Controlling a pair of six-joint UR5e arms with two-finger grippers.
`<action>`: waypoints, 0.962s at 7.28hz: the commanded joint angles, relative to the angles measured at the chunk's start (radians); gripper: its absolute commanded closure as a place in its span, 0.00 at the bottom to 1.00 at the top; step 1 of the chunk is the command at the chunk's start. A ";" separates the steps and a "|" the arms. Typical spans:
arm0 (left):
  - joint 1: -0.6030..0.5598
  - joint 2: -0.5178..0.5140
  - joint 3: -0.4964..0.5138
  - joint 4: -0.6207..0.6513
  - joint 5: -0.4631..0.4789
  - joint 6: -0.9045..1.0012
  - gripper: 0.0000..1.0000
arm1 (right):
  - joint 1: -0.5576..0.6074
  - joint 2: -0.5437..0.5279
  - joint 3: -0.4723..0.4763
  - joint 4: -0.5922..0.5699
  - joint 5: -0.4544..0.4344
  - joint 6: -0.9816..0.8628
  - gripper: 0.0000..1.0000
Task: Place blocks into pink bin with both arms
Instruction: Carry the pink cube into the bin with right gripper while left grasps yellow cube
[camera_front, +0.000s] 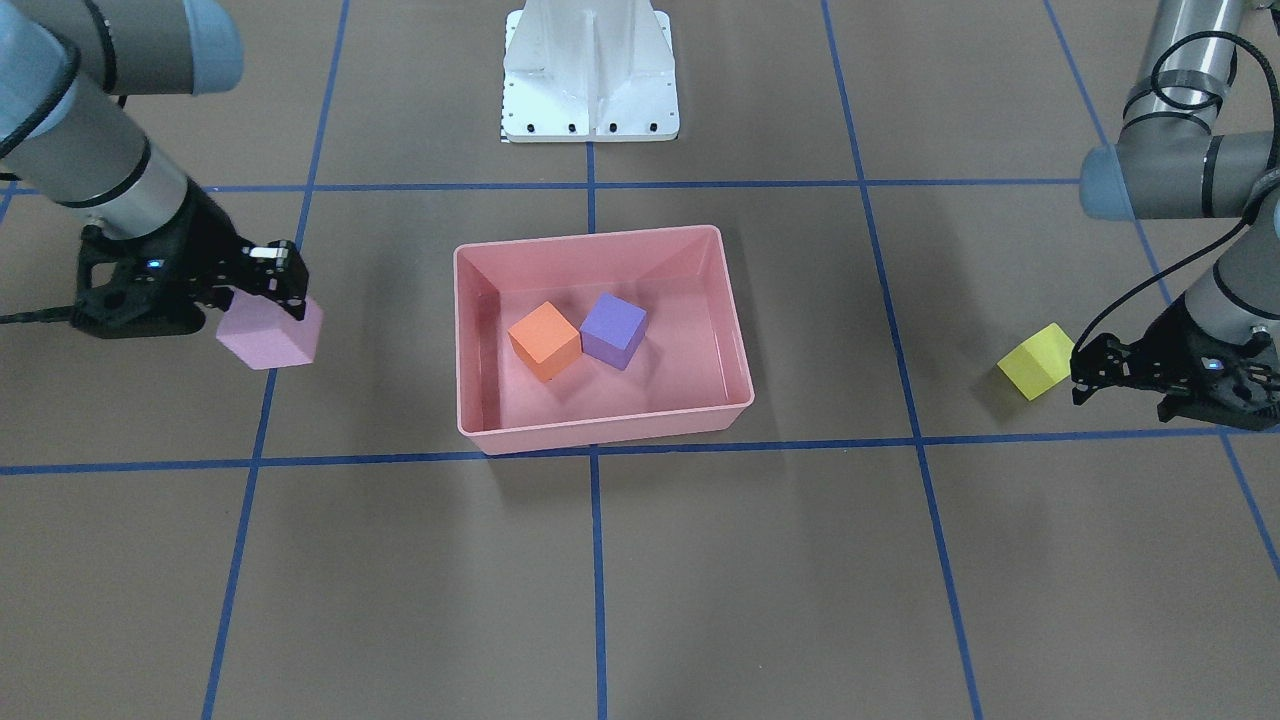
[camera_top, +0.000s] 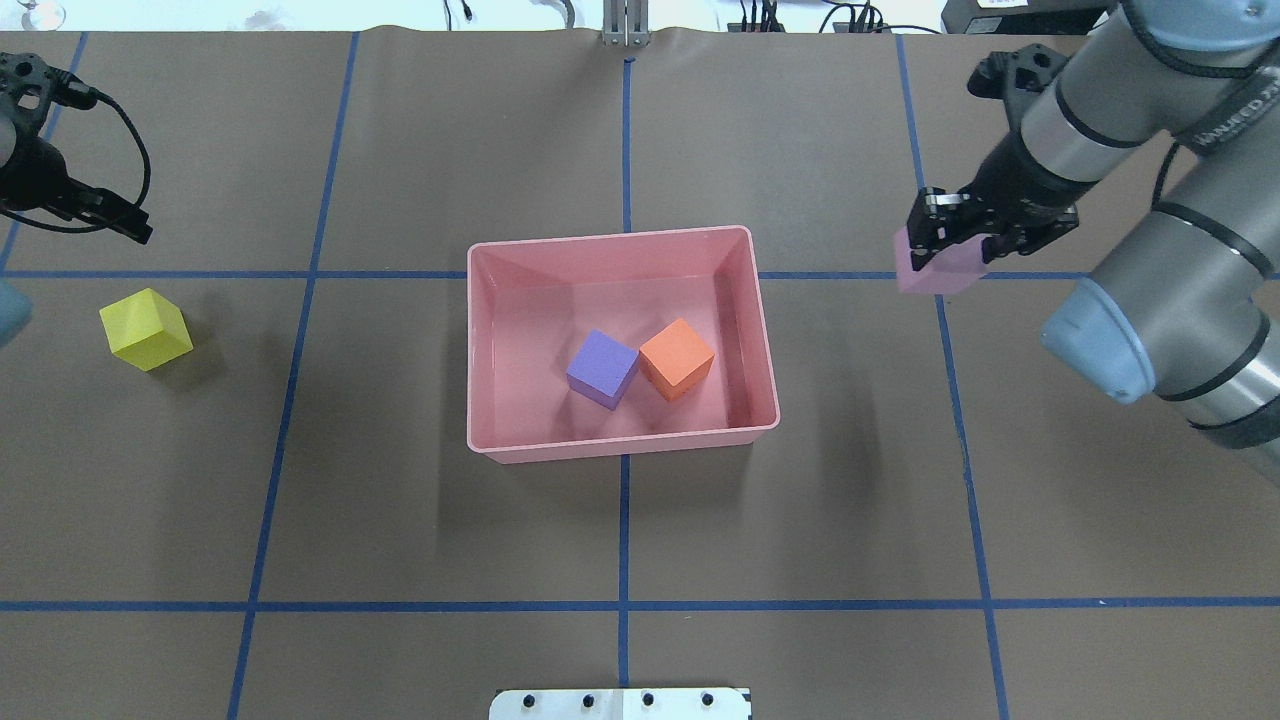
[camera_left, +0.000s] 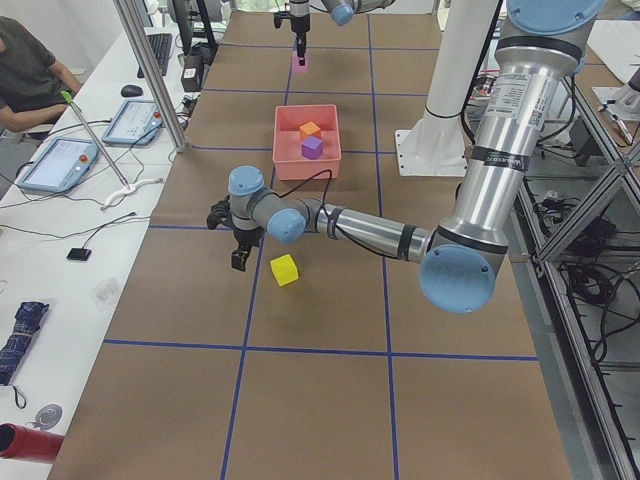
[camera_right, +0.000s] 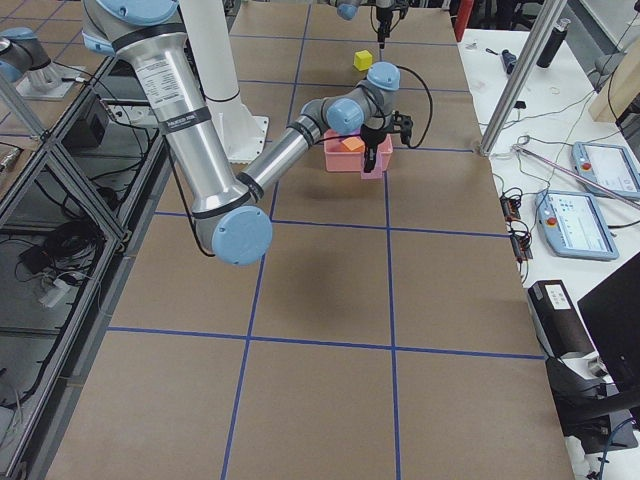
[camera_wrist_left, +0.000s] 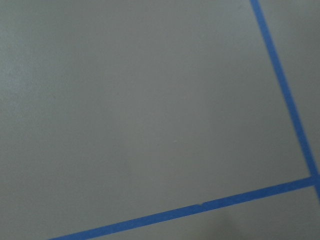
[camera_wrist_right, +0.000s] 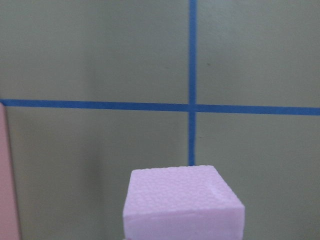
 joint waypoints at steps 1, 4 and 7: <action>0.002 0.029 0.023 -0.013 -0.066 -0.126 0.02 | -0.176 0.177 -0.012 -0.028 -0.117 0.235 0.99; 0.007 0.065 -0.006 -0.019 -0.189 -0.542 0.02 | -0.241 0.215 -0.081 0.036 -0.193 0.251 0.96; 0.013 0.059 0.002 -0.027 -0.192 -0.738 0.03 | -0.247 0.235 -0.169 0.131 -0.199 0.251 0.96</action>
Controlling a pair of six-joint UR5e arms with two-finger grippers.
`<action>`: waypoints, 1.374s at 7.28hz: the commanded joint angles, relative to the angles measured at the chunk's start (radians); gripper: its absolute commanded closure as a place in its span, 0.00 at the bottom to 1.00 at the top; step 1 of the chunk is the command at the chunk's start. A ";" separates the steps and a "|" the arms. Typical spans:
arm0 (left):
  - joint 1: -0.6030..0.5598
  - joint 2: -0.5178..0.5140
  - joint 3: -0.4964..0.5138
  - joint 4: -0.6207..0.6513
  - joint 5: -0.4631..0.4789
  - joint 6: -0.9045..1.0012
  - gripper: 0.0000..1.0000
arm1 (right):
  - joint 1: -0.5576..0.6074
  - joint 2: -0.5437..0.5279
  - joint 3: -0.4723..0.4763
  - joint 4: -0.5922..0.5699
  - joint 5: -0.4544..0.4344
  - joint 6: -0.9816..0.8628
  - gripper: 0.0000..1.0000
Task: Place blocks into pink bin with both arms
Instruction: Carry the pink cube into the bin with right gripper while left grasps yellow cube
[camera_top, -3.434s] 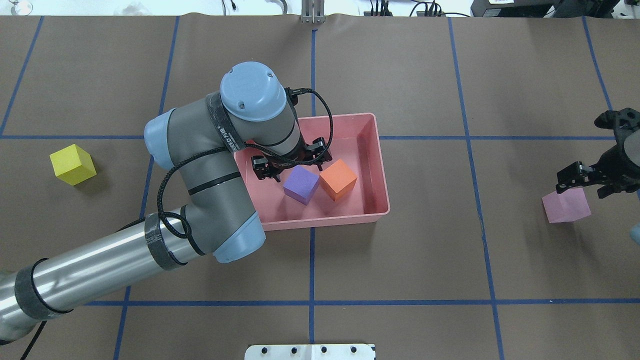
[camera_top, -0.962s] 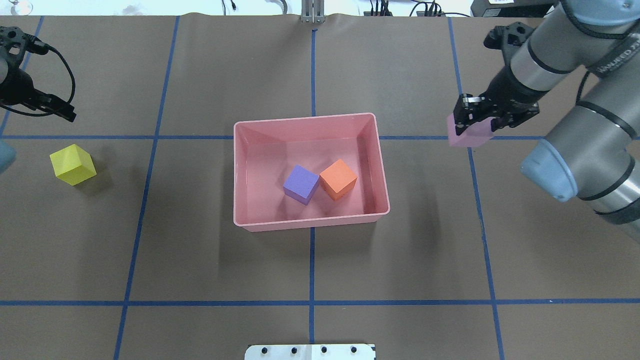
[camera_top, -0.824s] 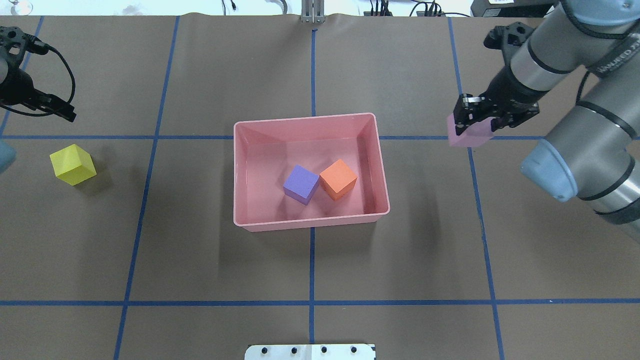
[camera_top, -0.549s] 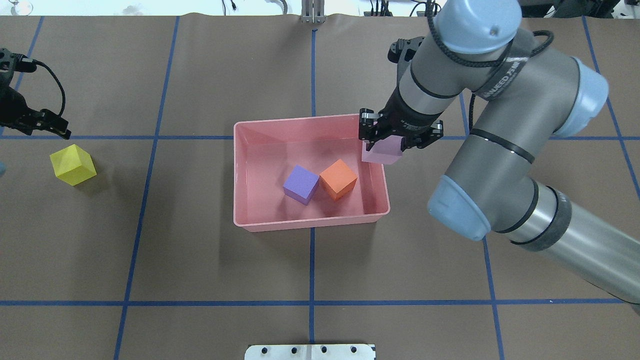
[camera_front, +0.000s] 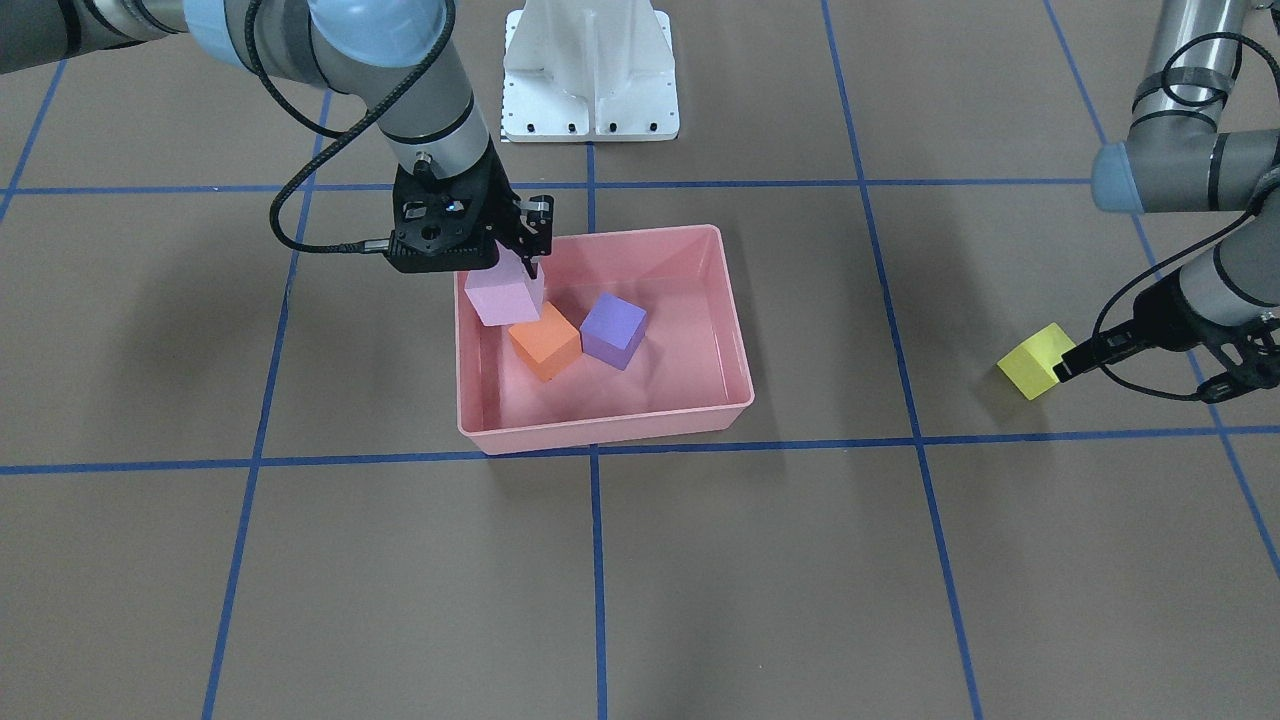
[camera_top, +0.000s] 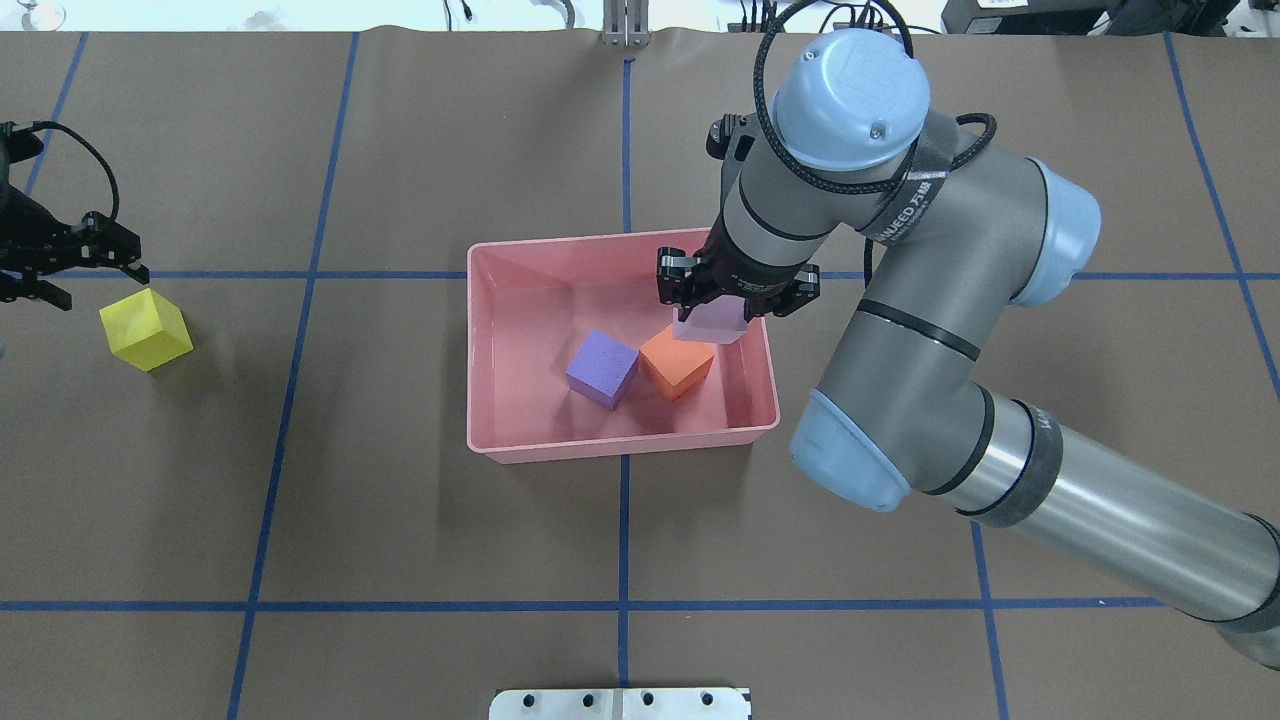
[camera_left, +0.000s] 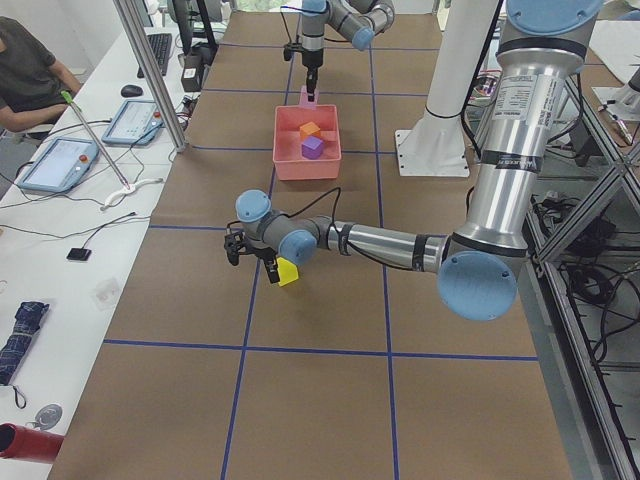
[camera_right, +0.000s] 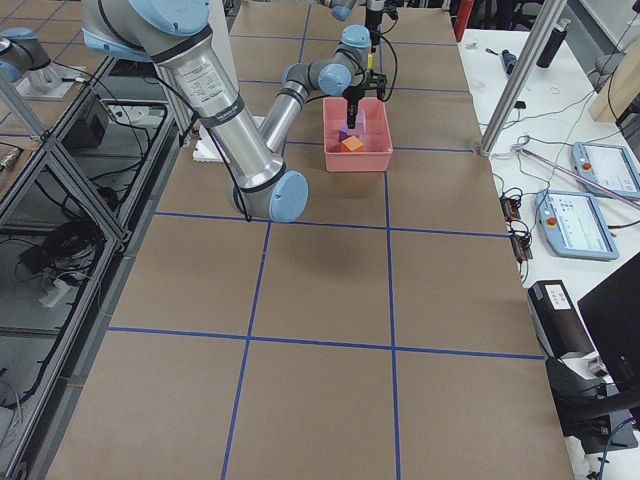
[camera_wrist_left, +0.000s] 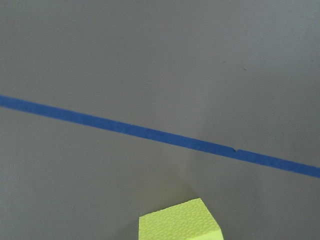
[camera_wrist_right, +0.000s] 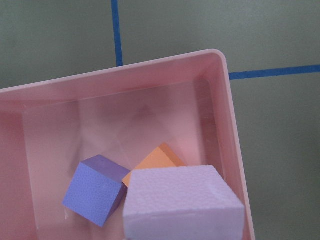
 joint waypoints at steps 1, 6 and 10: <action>0.008 -0.001 0.004 -0.008 -0.002 -0.084 0.03 | -0.009 0.014 -0.103 0.113 -0.010 0.008 0.94; 0.063 0.002 0.007 -0.010 -0.001 -0.087 0.03 | -0.045 0.019 -0.133 0.141 -0.062 0.005 0.00; 0.071 0.002 0.019 -0.010 -0.001 -0.085 0.52 | 0.123 -0.132 0.038 0.134 0.084 -0.019 0.00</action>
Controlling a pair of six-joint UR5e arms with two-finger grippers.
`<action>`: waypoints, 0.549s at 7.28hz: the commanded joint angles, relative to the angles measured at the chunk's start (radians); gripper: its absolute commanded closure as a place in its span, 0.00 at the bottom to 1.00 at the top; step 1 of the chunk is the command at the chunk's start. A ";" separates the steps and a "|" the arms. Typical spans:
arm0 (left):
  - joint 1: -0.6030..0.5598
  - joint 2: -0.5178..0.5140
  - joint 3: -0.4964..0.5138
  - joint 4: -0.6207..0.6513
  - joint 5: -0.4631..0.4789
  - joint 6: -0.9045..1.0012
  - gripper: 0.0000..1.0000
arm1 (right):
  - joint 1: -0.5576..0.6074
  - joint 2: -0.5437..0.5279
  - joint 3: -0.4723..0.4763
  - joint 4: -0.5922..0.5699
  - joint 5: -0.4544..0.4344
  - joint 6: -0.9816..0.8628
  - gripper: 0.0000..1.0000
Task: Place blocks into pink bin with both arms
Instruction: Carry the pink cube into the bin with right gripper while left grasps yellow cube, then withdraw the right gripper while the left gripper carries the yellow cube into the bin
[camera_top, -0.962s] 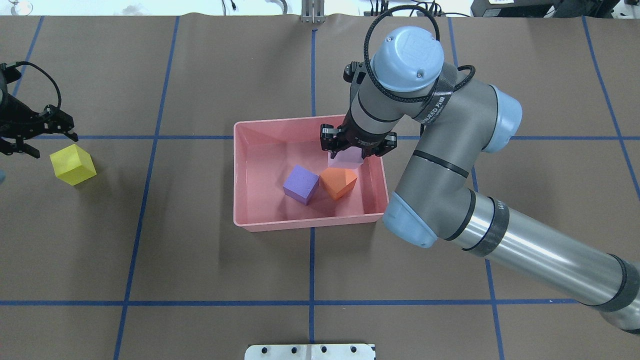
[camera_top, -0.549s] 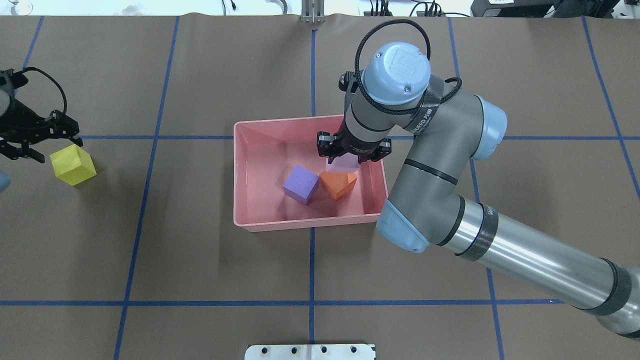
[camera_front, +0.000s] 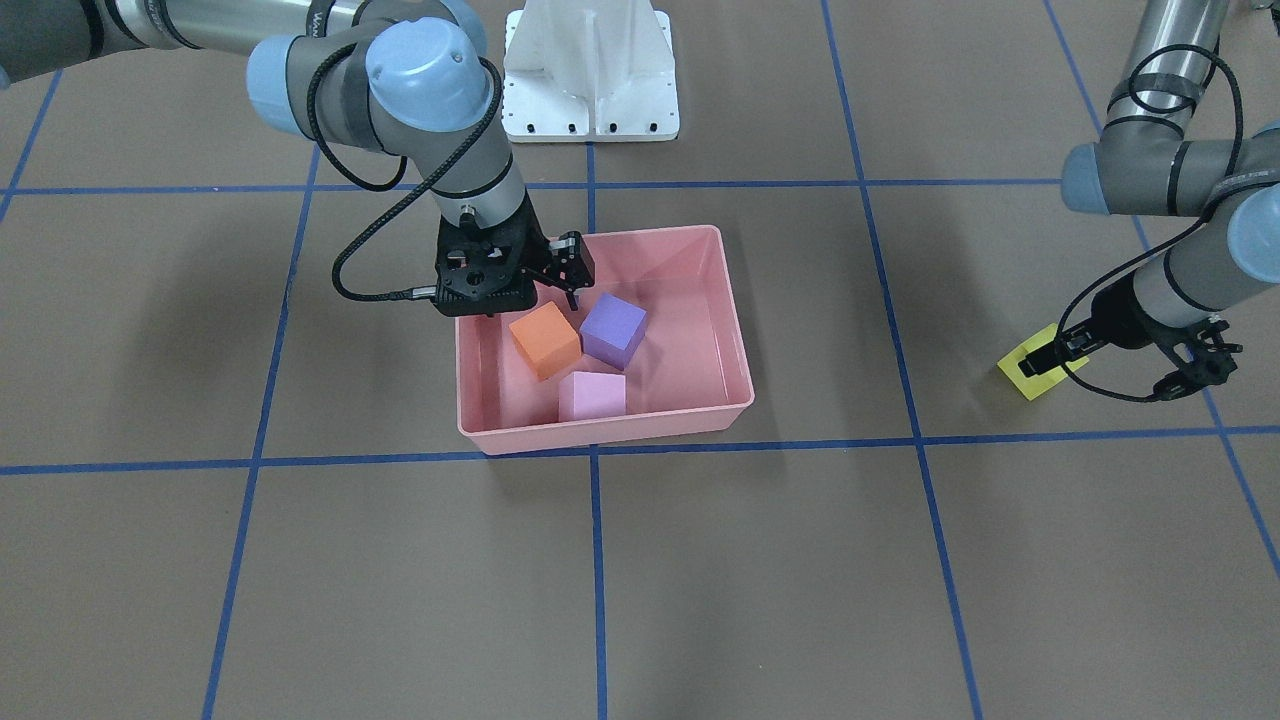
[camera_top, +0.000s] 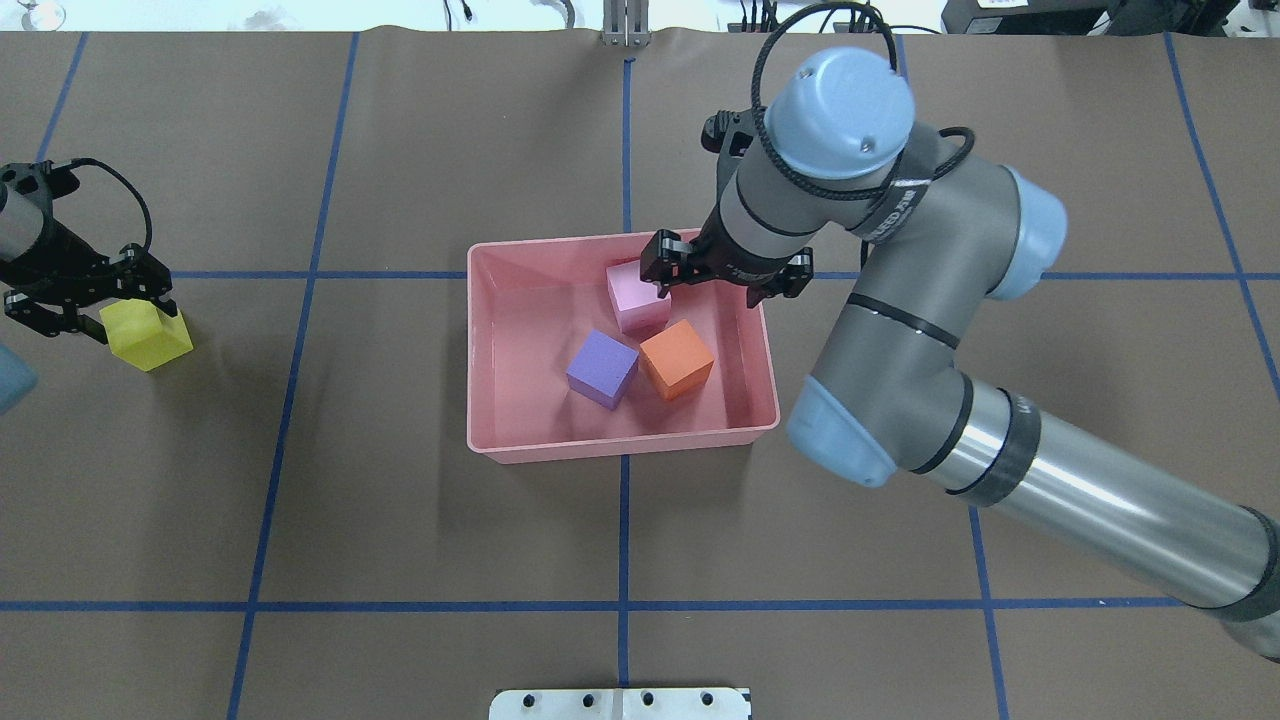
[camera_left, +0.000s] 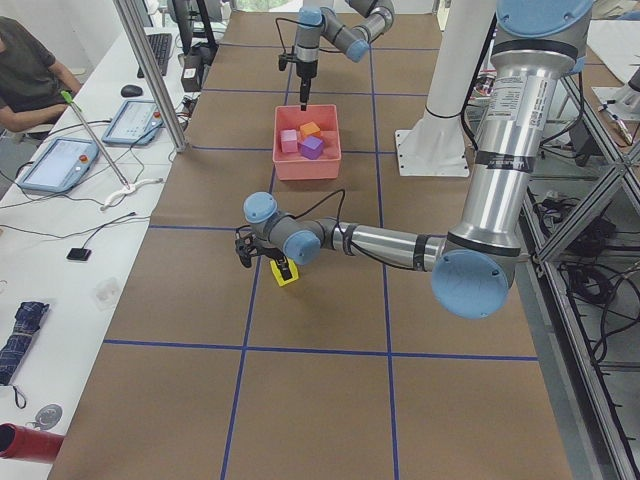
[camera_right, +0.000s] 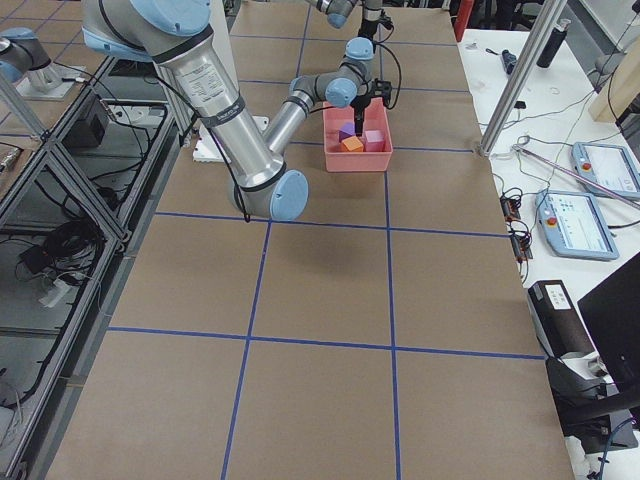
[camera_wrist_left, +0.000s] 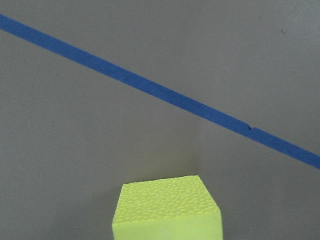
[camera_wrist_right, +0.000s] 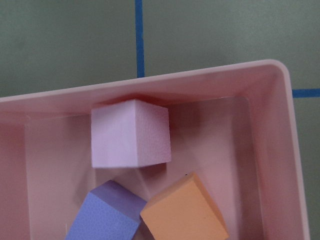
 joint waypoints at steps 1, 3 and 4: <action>0.002 -0.013 -0.008 0.013 -0.001 -0.001 0.96 | 0.134 -0.232 0.164 0.001 0.125 -0.078 0.00; 0.003 -0.039 -0.046 0.031 -0.046 -0.013 1.00 | 0.220 -0.445 0.221 0.007 0.165 -0.251 0.00; 0.003 -0.078 -0.119 0.112 -0.061 -0.059 1.00 | 0.268 -0.527 0.220 0.010 0.171 -0.390 0.00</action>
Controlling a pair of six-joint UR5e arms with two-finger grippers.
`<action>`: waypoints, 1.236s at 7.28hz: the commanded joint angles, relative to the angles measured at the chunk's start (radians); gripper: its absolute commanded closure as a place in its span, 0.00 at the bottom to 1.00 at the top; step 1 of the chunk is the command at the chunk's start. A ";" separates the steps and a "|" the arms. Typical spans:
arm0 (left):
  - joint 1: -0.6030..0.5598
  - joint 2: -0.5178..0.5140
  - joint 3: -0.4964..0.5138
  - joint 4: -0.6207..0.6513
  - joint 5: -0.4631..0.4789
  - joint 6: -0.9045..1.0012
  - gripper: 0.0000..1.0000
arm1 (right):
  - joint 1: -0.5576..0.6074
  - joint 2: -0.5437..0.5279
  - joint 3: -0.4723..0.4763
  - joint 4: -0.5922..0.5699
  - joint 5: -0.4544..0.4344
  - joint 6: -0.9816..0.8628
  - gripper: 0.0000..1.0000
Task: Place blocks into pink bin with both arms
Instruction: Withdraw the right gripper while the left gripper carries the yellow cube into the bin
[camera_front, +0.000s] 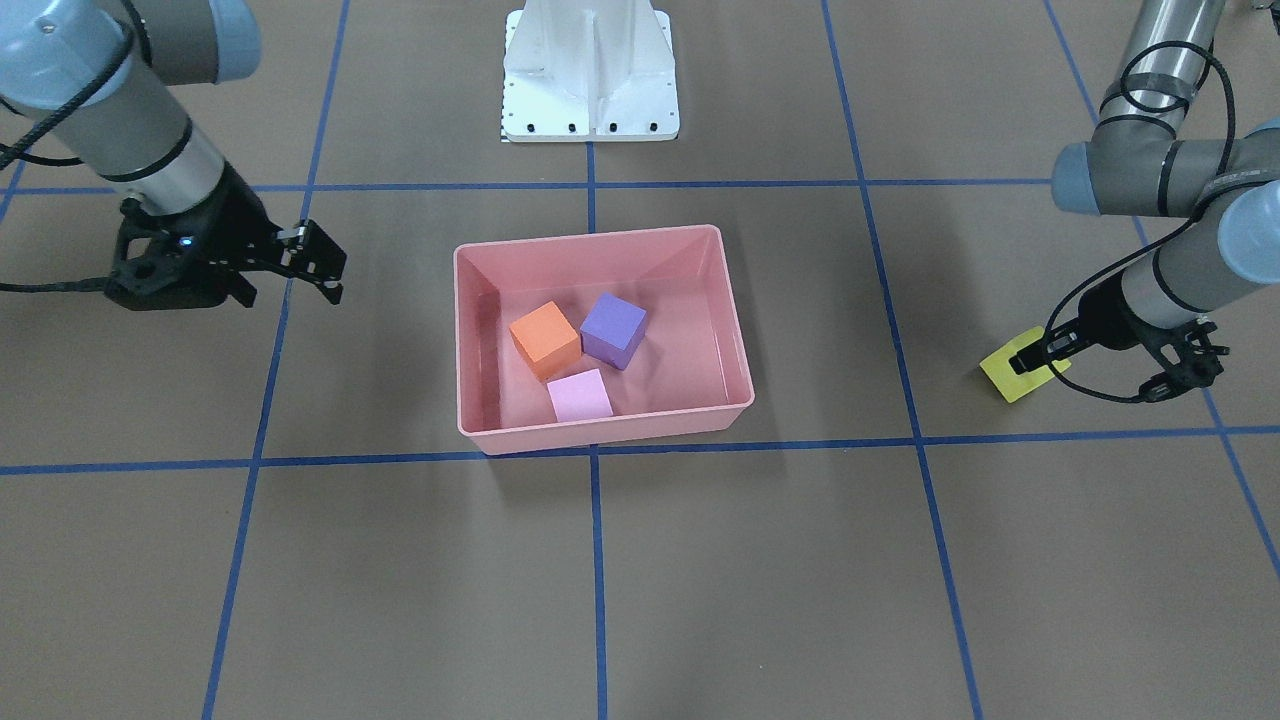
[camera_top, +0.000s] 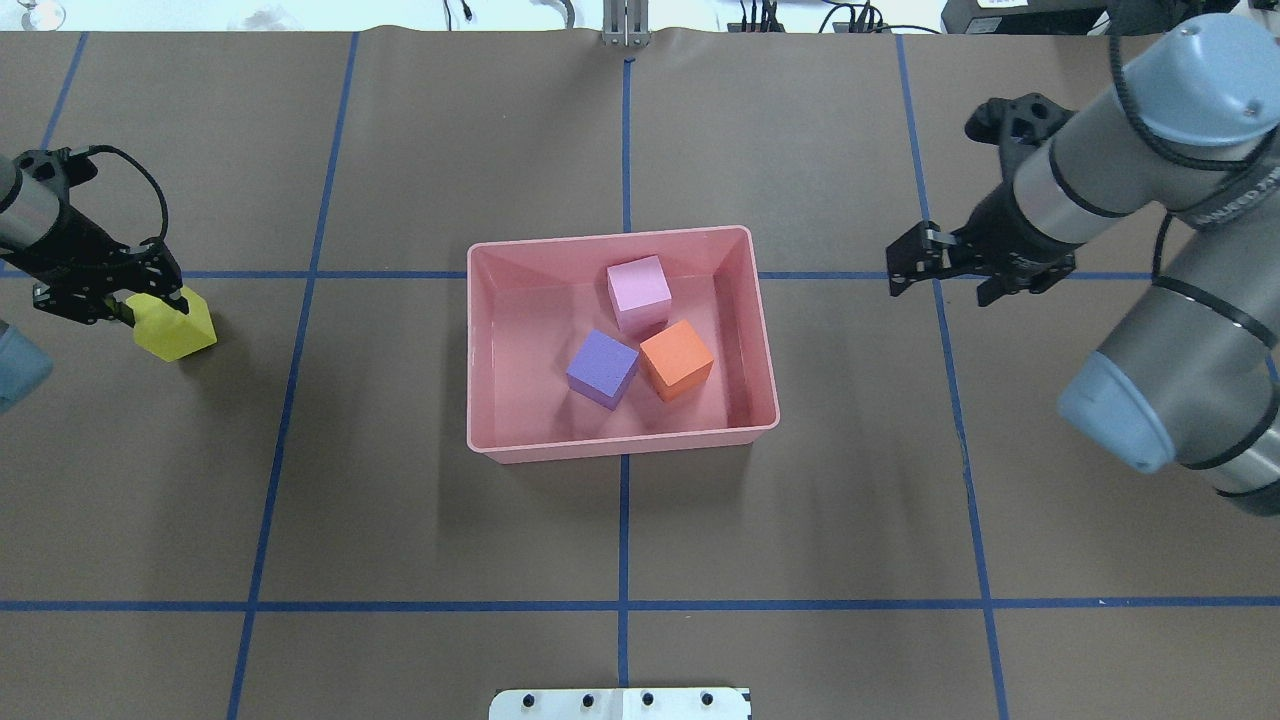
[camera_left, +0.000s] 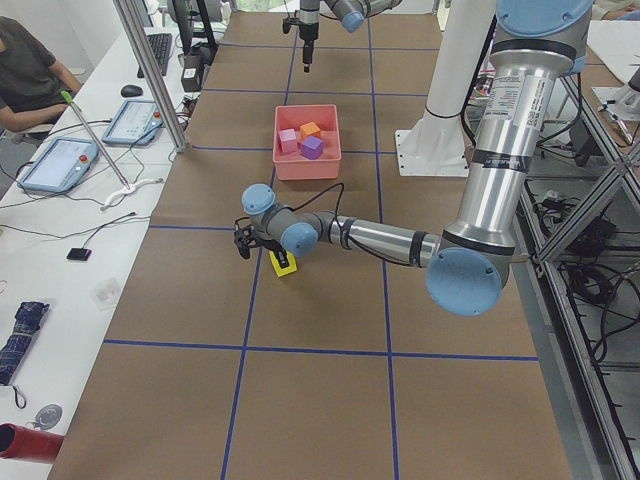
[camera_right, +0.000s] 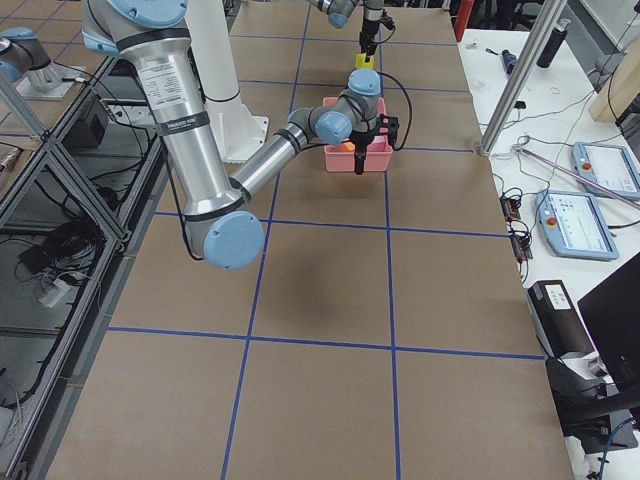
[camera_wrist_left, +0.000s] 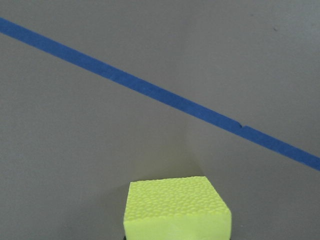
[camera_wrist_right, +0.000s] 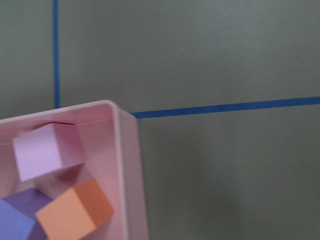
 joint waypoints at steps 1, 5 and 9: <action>0.000 -0.103 -0.146 0.191 -0.028 -0.083 1.00 | 0.106 -0.177 0.006 0.005 0.020 -0.263 0.00; 0.253 -0.474 -0.247 0.449 0.075 -0.384 1.00 | 0.187 -0.237 -0.109 0.002 0.017 -0.476 0.00; 0.419 -0.507 -0.234 0.483 0.252 -0.413 0.51 | 0.197 -0.236 -0.156 0.003 0.020 -0.497 0.00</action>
